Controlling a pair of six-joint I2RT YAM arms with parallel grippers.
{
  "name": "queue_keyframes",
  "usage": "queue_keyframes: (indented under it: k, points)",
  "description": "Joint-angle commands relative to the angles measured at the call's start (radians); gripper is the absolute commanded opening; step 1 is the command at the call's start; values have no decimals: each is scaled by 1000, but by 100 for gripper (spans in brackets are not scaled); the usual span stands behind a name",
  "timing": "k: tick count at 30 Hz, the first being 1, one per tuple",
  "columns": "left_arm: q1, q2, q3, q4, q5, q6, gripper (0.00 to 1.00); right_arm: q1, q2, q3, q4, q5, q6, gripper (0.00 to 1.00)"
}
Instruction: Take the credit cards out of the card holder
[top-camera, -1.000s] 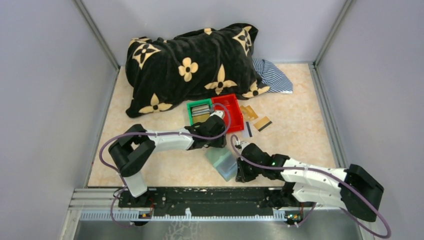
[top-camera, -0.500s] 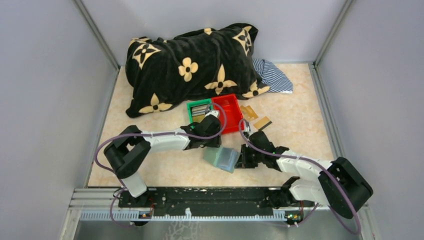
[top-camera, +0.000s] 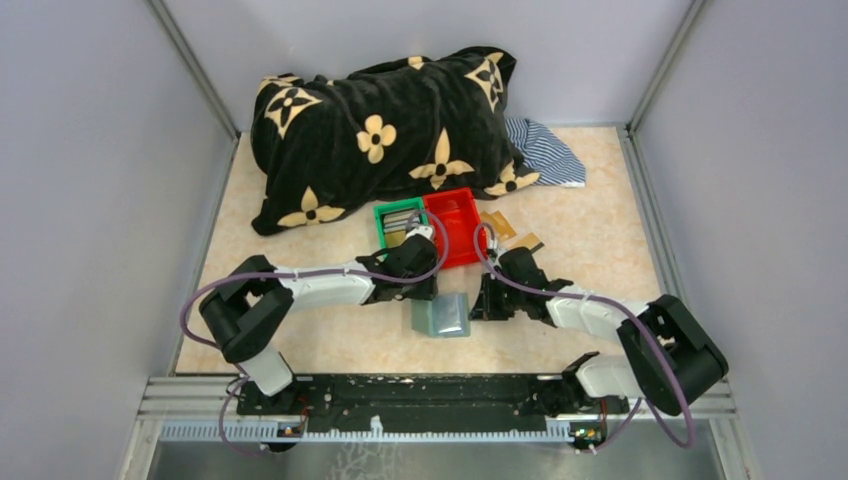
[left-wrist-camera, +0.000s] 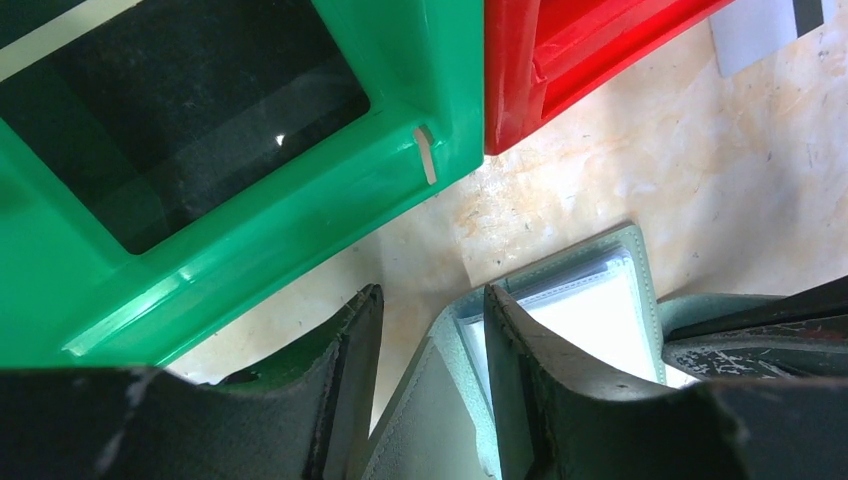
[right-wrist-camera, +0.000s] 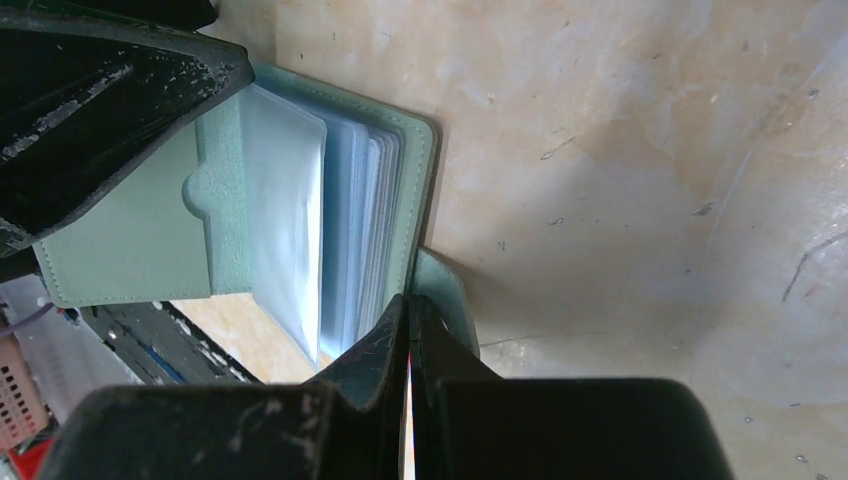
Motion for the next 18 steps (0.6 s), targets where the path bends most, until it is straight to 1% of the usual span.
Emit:
queue_keyframes:
  k: [1,3,6,8,11,12,16,18]
  points:
    - [6,28,-13,-163,-24,42,49,-8,-27,20,-79,66,-65,0]
    - [7,10,13,-180,-37,43,51,-7,-64,27,-107,73,-71,0]
    - [6,-33,52,-239,-109,17,55,-7,-102,35,-134,79,-74,0]
    - [8,-69,66,-252,-151,14,58,-7,-112,32,-136,83,-75,0]
    - [23,-102,83,-268,-168,18,63,-7,-112,23,-128,76,-70,0]
    - [25,-112,87,-272,-173,14,65,-7,-113,20,-123,73,-69,0]
    - [29,-158,88,-262,-206,11,81,-7,-115,14,-117,71,-70,0]
    - [31,-183,93,-258,-211,12,86,-6,-116,15,-118,69,-70,0]
